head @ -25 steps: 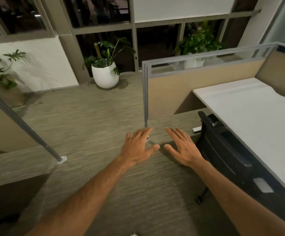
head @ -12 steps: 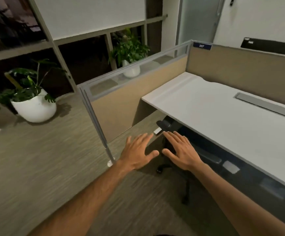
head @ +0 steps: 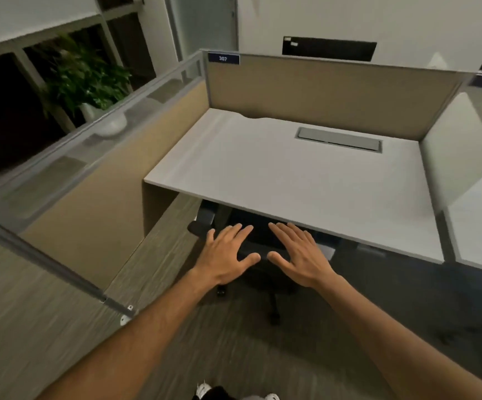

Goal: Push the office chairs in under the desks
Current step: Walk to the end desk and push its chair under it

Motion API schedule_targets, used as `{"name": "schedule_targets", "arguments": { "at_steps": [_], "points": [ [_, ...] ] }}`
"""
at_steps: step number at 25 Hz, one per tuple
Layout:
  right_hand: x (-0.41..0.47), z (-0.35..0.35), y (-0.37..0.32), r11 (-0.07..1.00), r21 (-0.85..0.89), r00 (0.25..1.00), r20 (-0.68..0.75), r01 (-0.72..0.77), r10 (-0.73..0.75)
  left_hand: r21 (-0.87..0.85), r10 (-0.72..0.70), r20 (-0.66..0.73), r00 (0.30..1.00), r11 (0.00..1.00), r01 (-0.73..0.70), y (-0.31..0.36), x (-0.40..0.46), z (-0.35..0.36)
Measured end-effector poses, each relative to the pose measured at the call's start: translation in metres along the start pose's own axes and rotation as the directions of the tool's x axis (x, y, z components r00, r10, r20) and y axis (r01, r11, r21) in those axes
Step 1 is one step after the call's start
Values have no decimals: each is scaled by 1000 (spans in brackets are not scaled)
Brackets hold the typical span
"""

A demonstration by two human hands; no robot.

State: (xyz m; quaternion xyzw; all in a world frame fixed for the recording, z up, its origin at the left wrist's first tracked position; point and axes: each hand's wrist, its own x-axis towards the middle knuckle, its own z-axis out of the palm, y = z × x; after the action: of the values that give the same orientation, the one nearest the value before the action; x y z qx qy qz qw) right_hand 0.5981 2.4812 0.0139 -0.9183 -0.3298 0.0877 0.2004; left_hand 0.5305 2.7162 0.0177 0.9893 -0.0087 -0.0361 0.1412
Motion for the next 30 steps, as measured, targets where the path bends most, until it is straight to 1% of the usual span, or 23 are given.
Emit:
{"name": "schedule_targets", "arguments": {
  "at_steps": [1,5,7,8,10,13,15,17,20,23,25,27,30],
  "points": [
    [-2,3,-1,1000,0,1000,-3,2,-2,6,6,-10,1000,1000,-6,-2,1,2],
    [18,25,16,989,12,989,5,-146,146,1,121,102,987,993,-122,-21,49,21],
    [21,36,18,983,-17,983,10,-182,182,38,146,128,981,988,-151,-31,56,27],
    [30,46,17,975,-16,975,11,-223,224,65,164,155,974,982,-176,-43,65,31],
    [48,66,11,965,-21,965,-1,-260,260,107,176,197,964,974,-200,-71,76,39],
    [60,88,9,958,-47,958,32,-283,285,112,196,246,949,967,-229,-97,82,47],
    [69,102,7,951,-66,949,80,-301,306,101,205,306,930,964,-246,-114,90,53],
    [70,106,9,944,-96,940,104,-317,326,99,220,312,924,960,-262,-120,95,55],
    [81,114,16,934,-126,920,171,-335,353,98,231,370,900,953,-285,-132,109,61],
    [78,120,21,925,-179,906,208,-334,368,147,241,419,876,934,-327,-145,113,69],
    [76,124,26,916,-228,899,217,-331,380,162,244,464,852,922,-352,-154,117,77],
    [74,127,26,912,-272,911,193,-308,365,169,253,467,847,915,-366,-162,115,81],
    [80,131,30,910,-278,911,190,-308,366,171,280,466,839,902,-396,-170,121,88]
  ]
}}
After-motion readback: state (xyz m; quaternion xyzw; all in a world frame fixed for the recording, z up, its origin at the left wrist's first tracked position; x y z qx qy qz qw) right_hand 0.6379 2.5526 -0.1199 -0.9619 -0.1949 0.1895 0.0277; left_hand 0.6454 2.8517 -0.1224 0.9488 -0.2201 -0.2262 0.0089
